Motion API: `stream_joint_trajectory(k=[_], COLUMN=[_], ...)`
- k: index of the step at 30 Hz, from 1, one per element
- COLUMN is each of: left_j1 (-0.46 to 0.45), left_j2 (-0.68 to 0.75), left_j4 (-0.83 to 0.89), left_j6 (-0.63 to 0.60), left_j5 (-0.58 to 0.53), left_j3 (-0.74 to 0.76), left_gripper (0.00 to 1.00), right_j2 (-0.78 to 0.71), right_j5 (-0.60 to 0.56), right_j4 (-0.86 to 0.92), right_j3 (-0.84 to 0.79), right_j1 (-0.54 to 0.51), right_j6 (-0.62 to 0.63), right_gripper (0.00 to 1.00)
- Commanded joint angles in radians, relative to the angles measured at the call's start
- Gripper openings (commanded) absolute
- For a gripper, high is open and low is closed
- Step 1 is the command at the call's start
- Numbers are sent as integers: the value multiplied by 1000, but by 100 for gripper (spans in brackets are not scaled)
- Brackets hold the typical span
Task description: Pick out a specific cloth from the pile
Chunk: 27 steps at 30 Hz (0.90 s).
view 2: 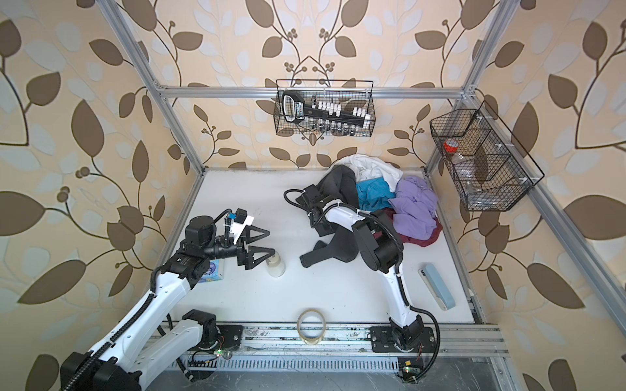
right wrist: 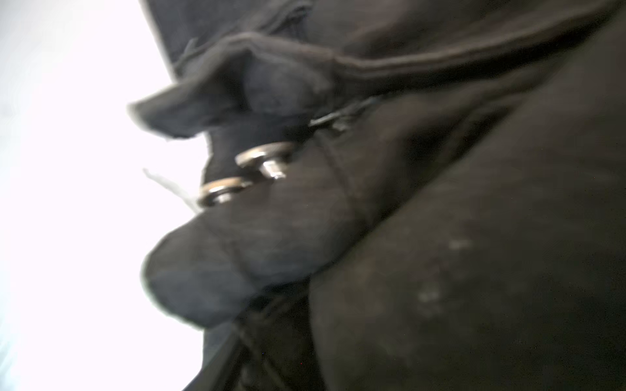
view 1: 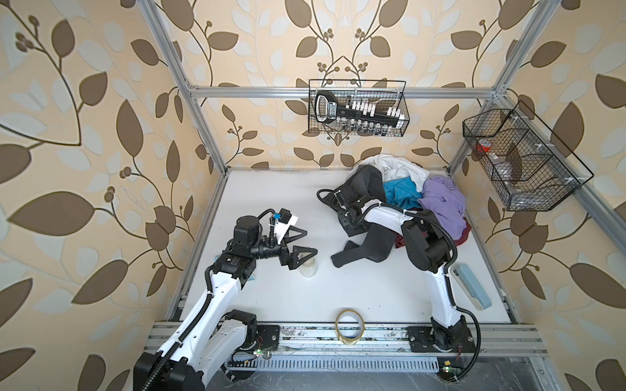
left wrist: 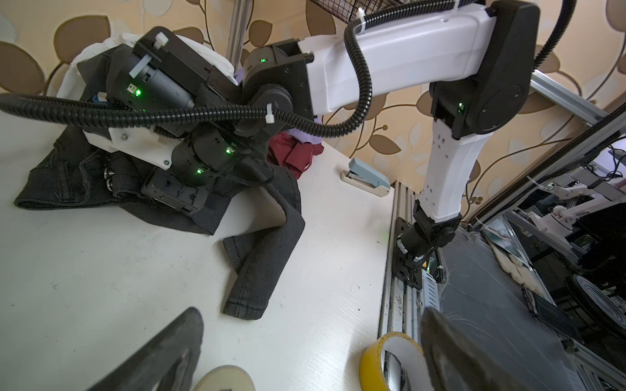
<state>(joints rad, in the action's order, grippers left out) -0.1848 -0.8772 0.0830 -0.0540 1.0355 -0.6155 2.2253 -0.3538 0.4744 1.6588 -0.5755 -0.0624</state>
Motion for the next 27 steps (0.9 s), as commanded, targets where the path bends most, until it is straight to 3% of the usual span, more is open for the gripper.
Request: stream_joint_trajectory(k=[1, 3, 17, 27], left_j1=[-10, -10, -11, -12], left_j2=[17, 18, 57, 84], left_j4=[-8, -6, -9, -14], left_j6=[-29, -29, -23, -20], left_j5=[-8, -9, -16, -20], left_j3=[5, 5, 13, 17], left_gripper=[99, 99, 99, 99], right_j2=[134, 124, -232, -290], right_j5=[133, 131, -53, -151], right_j4=[165, 165, 188, 228], right_j3=[-67, -69, 45, 314], right_j1=[-9, -10, -9, 4], right_j6=[-49, -50, 0, 67], right_gripper=[13, 0, 0, 0])
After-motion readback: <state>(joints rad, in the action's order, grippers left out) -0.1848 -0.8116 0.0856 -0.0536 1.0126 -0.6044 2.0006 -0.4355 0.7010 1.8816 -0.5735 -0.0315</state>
